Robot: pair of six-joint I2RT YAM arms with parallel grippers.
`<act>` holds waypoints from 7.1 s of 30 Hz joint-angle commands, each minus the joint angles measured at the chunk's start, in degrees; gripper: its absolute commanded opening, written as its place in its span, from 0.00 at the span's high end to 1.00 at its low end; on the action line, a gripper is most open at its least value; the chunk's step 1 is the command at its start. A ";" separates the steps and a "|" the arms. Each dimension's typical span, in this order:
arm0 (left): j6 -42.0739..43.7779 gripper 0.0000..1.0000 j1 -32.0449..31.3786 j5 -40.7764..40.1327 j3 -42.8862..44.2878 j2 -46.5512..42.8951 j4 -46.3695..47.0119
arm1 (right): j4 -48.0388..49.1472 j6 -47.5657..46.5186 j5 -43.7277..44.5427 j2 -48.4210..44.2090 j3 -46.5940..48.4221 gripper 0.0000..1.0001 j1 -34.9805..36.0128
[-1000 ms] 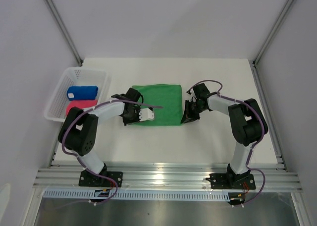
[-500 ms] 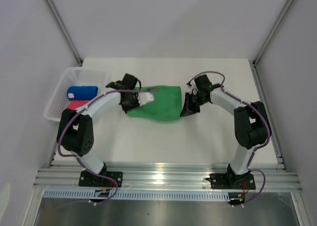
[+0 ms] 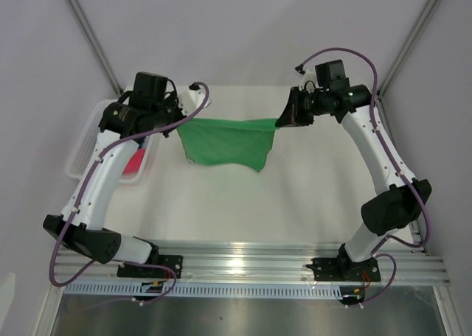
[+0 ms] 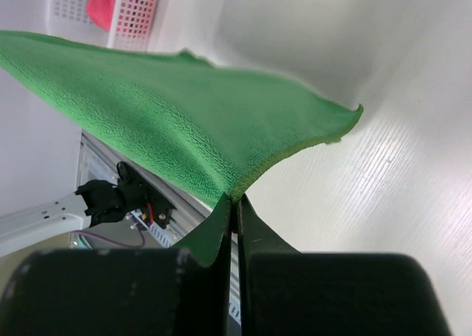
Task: Roll the towels
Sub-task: Fold the towel
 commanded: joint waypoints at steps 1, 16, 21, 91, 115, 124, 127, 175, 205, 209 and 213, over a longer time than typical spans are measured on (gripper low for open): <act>-3.42 0.99 -0.09 -1.84 5.80 -1.48 -5.94 | -4.99 1.54 -0.15 -4.63 3.16 1.00 -0.55; -3.86 0.99 -0.01 -5.09 14.05 9.48 4.93 | 3.19 2.43 -4.20 10.01 14.30 1.00 -6.26; -6.85 1.00 0.78 -7.11 24.26 18.20 6.00 | 2.13 4.18 -3.23 22.13 34.48 1.00 -8.46; -25.92 0.36 8.34 9.68 -8.43 26.52 5.47 | 27.98 -14.97 10.22 18.99 -17.93 0.60 6.39; -28.30 0.49 9.31 8.44 15.65 51.87 -10.69 | 30.44 -12.78 9.69 20.40 -21.01 0.69 6.92; -27.60 0.62 9.40 7.56 19.18 53.19 -9.03 | 30.79 -12.34 9.25 20.84 -21.36 0.81 7.09; -26.72 0.64 9.40 8.09 19.01 53.02 -8.77 | 30.88 -12.51 8.55 21.19 -21.36 0.83 7.09; -27.07 0.99 11.51 8.62 10.65 34.29 1.60 | 27.53 -16.03 6.27 9.77 -20.66 1.00 5.34; -26.63 0.99 11.42 11.43 15.58 27.96 1.86 | 25.78 -14.89 2.22 5.72 -14.86 1.00 3.67; -26.72 0.99 11.42 10.99 17.41 31.56 1.34 | 27.70 -13.57 2.65 8.61 -14.86 1.00 3.05; -26.89 0.99 11.42 9.85 20.05 36.22 0.55 | 29.11 -12.78 2.13 12.65 -14.24 1.00 2.00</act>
